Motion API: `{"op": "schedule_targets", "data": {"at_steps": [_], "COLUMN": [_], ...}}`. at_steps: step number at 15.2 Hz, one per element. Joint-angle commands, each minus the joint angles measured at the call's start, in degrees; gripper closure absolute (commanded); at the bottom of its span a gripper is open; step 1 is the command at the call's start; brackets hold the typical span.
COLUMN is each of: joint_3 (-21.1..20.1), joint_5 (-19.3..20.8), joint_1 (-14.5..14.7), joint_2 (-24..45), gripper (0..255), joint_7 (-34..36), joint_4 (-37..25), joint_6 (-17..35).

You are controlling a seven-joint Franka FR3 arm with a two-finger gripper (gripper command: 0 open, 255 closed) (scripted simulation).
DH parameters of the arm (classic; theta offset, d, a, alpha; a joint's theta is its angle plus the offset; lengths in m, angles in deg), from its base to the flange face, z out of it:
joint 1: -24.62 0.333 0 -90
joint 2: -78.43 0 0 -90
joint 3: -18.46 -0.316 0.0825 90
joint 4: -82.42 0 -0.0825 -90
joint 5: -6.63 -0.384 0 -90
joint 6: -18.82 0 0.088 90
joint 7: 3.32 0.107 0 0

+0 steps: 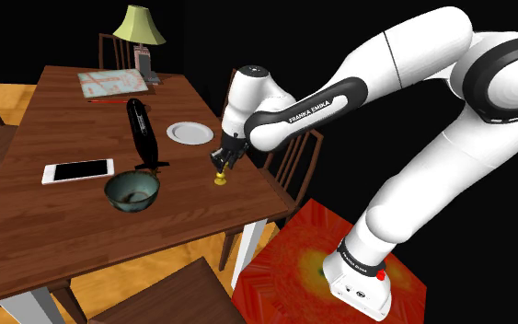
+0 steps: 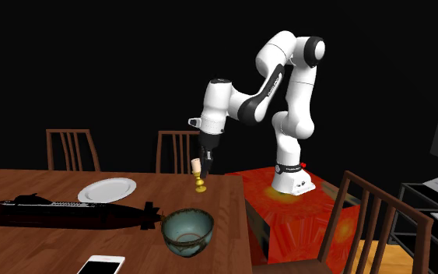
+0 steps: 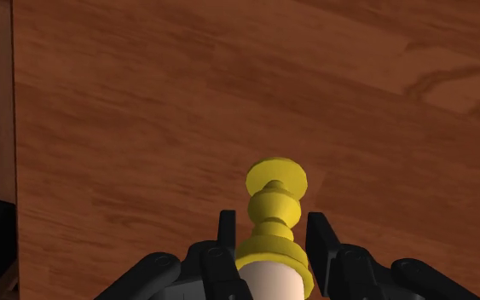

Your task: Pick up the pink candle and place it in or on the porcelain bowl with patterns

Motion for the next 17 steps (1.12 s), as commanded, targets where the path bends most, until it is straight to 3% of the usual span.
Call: {"op": "schedule_targets", "data": {"at_steps": [1, 17], "joint_3": [0.26, 1.93], "joint_5": [-0.84, -4.44], "joint_1": [0.21, 1.32], "joint_2": [-1.09, -7.63], "gripper": [255, 255], "joint_7": [-0.84, -4.76], "joint_4": [-0.77, -7.76], "joint_6": [-1.78, -14.83]}}
